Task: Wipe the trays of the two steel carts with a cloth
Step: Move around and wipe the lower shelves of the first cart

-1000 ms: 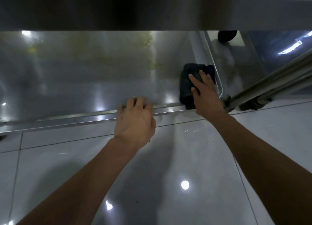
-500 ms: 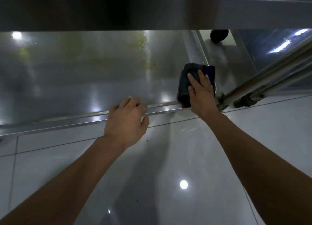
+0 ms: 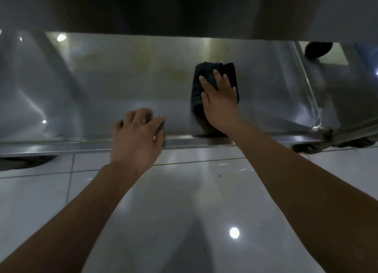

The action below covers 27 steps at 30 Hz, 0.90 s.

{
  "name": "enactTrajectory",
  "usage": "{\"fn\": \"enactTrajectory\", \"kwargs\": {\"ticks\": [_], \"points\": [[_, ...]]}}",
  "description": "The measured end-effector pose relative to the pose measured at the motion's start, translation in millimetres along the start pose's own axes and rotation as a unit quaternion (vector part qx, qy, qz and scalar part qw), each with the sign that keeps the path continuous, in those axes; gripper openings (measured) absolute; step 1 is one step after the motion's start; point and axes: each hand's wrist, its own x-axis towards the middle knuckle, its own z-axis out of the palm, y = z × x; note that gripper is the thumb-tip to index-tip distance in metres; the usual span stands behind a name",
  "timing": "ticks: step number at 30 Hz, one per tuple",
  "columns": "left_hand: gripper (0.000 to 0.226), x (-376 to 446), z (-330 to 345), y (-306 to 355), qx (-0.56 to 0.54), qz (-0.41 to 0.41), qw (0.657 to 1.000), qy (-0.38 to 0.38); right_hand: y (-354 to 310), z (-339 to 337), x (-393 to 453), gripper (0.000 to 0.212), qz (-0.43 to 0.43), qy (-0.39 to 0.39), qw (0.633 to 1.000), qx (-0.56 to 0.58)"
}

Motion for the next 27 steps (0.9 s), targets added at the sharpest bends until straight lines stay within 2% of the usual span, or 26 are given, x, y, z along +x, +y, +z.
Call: {"fn": "enactTrajectory", "kwargs": {"ticks": [5,9,12,16,20,27], "points": [[0.037,-7,2,-6,0.014,0.024,1.000,0.002,-81,22,36,0.051,-0.036,-0.059,0.997,0.036],[0.043,-8,-2,-5,0.035,0.029,0.999,-0.018,-96,25,39,0.050,-0.062,-0.066,0.995,0.044],[0.047,-7,-8,-2,0.030,0.018,0.999,-0.029,-80,20,38,0.049,-0.087,-0.067,0.993,0.046],[0.050,-1,-10,15,0.022,-0.004,0.999,-0.050,-51,17,32,0.049,-0.073,-0.051,0.994,0.058],[0.053,13,-3,54,0.011,0.047,0.997,-0.060,-10,5,21,0.049,-0.040,-0.030,0.997,0.055],[0.041,36,17,137,-0.012,0.108,0.990,-0.090,94,-28,10,0.049,0.038,-0.018,0.999,0.032]]}}
